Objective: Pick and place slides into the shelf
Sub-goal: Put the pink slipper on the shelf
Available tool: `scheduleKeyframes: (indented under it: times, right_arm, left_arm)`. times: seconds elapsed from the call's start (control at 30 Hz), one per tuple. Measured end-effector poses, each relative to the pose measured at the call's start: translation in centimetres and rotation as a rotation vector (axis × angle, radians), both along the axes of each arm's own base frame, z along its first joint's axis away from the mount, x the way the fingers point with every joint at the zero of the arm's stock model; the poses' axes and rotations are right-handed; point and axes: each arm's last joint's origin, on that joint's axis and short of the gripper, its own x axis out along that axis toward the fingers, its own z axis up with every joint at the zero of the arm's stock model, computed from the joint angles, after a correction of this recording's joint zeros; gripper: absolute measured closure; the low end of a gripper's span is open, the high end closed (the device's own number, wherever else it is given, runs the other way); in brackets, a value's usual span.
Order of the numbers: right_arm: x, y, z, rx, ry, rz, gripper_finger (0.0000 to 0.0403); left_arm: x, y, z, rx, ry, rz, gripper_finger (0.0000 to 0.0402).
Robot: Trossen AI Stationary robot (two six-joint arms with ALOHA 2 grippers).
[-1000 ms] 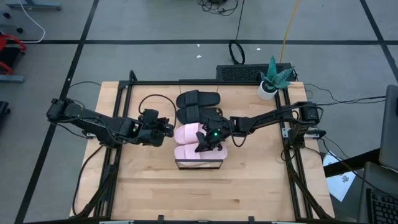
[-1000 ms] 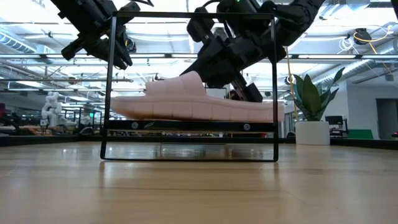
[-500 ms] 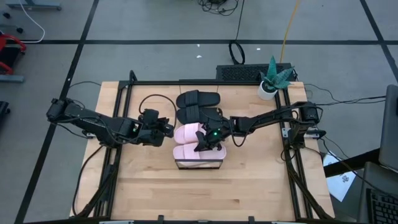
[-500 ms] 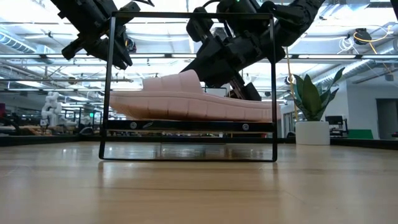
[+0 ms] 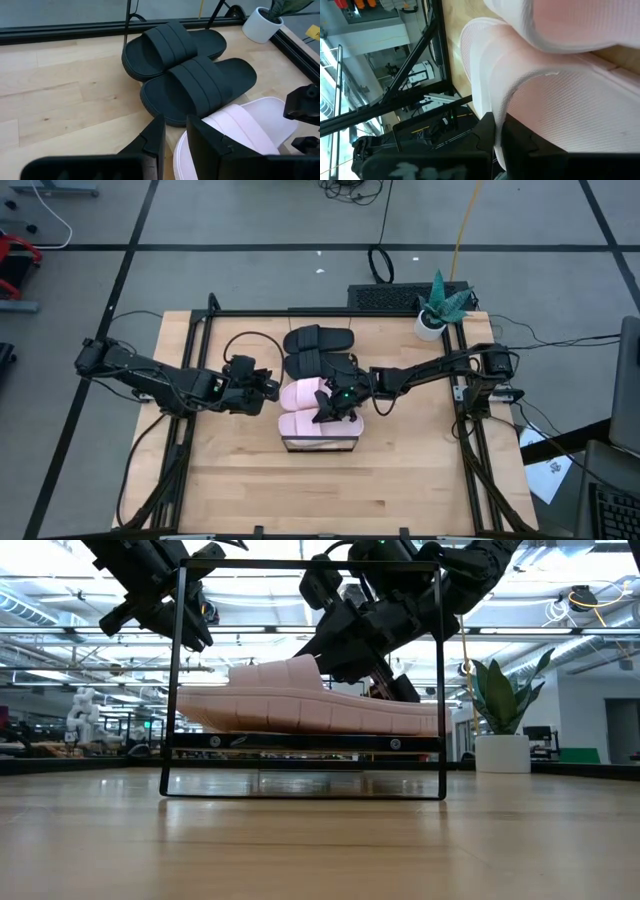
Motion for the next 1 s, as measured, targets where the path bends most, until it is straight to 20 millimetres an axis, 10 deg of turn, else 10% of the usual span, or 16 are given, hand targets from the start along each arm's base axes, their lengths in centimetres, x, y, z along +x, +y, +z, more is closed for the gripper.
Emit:
scheduleKeyframes:
  times: [1.0]
  right_arm:
    - [0.08,0.00,0.13,-0.002,-0.017,0.001,0.0339]
  left_arm:
    - [0.01,-0.04,-0.03,-0.016,0.002,-0.009,0.0327]
